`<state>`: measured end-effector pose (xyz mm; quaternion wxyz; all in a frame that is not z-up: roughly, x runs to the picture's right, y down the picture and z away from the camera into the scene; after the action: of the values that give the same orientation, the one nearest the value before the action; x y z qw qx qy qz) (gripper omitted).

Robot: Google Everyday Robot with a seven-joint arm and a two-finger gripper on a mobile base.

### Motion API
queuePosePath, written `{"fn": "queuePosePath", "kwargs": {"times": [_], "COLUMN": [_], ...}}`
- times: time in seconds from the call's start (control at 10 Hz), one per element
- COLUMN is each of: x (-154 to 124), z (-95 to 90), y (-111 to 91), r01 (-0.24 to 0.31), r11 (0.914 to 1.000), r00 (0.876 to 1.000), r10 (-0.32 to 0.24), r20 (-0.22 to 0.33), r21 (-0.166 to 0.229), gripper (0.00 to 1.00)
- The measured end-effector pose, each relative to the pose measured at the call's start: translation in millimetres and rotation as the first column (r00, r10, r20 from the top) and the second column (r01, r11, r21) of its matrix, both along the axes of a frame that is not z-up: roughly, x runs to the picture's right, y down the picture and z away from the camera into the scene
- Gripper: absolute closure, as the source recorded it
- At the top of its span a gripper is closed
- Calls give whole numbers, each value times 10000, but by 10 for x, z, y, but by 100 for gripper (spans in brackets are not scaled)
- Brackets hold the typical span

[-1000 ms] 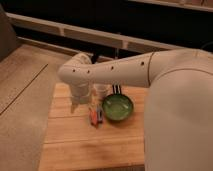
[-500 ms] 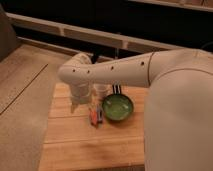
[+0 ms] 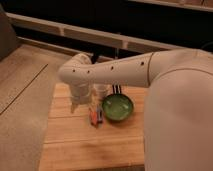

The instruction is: Pick up the ceramic cup

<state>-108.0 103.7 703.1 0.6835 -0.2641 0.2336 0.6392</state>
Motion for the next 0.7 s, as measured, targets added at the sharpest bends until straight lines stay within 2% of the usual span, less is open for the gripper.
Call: {"fn": "queuePosePath", "kwargs": {"times": [0.4,0.5,0.6,0.7], "x": [-1,9,33,68], "z": [0,1,18,52], "y": [-4,-39,-121,-270], "r01": [11,109,379,791], "r11": [10000,9998,9984,9933], "r00": [10000,9999,9991,9958], "r10": [-11,-110,-387,-826], "r20": [3,44,180,394], "r21": [17,145,424,846], "gripper": [35,35,35,35]}}
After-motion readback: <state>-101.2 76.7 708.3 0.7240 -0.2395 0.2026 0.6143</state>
